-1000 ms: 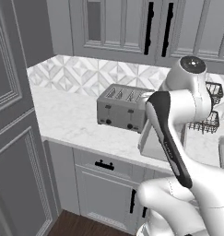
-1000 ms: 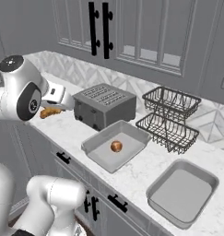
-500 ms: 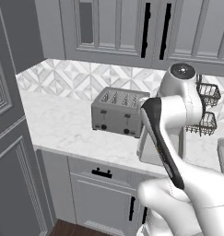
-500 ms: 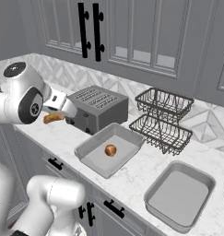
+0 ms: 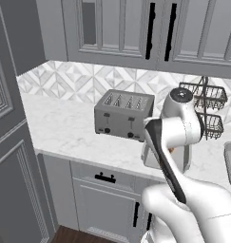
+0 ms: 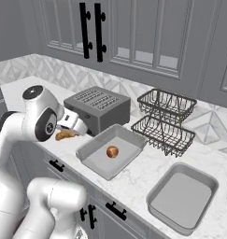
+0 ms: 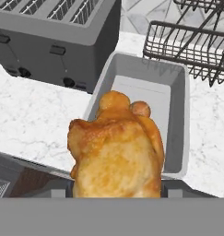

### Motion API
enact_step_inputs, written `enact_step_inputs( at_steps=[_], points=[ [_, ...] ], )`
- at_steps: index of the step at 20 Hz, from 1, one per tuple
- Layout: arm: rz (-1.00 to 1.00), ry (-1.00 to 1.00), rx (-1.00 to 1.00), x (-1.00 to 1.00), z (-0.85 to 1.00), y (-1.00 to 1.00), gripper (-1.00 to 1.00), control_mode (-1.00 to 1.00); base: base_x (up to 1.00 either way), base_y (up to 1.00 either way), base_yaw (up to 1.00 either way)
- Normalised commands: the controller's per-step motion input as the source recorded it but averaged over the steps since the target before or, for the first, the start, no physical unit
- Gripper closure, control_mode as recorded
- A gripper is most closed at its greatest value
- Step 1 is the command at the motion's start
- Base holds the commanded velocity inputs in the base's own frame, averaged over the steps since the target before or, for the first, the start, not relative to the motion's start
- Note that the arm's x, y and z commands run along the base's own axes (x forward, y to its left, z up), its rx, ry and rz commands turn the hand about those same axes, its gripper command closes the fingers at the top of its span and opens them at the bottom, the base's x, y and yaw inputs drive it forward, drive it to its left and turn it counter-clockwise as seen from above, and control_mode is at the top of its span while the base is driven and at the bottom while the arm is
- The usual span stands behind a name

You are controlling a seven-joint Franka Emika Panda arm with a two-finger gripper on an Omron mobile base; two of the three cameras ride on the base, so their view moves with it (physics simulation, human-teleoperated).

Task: Place one onion and one chicken drumstick in each tupperware on the nearby counter, to pack two identical lunches.

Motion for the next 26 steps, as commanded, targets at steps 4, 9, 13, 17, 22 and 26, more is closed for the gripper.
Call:
enact_step_inputs(
  at_steps=[4, 9, 13, 17, 22, 26],
  points=[
    [0.0, 0.0, 0.0, 0.41, -0.38, -0.19, 1.0, -1.0, 0.0, 0.0, 0.0],
    [0.0, 0.0, 0.0, 0.5, -0.36, -0.2, 1.0, -1.0, 0.0, 0.0, 0.0],
    [0.0, 0.0, 0.0, 0.46, -0.34, -0.36, 1.0, -1.0, 0.0, 0.0, 0.0],
    [0.0, 0.0, 0.0, 0.45, -0.31, -0.26, 1.0, -1.0, 0.0, 0.0, 0.0],
    [0.0, 0.0, 0.0, 0.49, -0.32, -0.2, 1.0, -1.0, 0.0, 0.0, 0.0],
    [0.0, 0.01, 0.0, 0.42, -0.27, -0.14, 1.0, -1.0, 0.0, 0.0, 0.0]
  ],
)
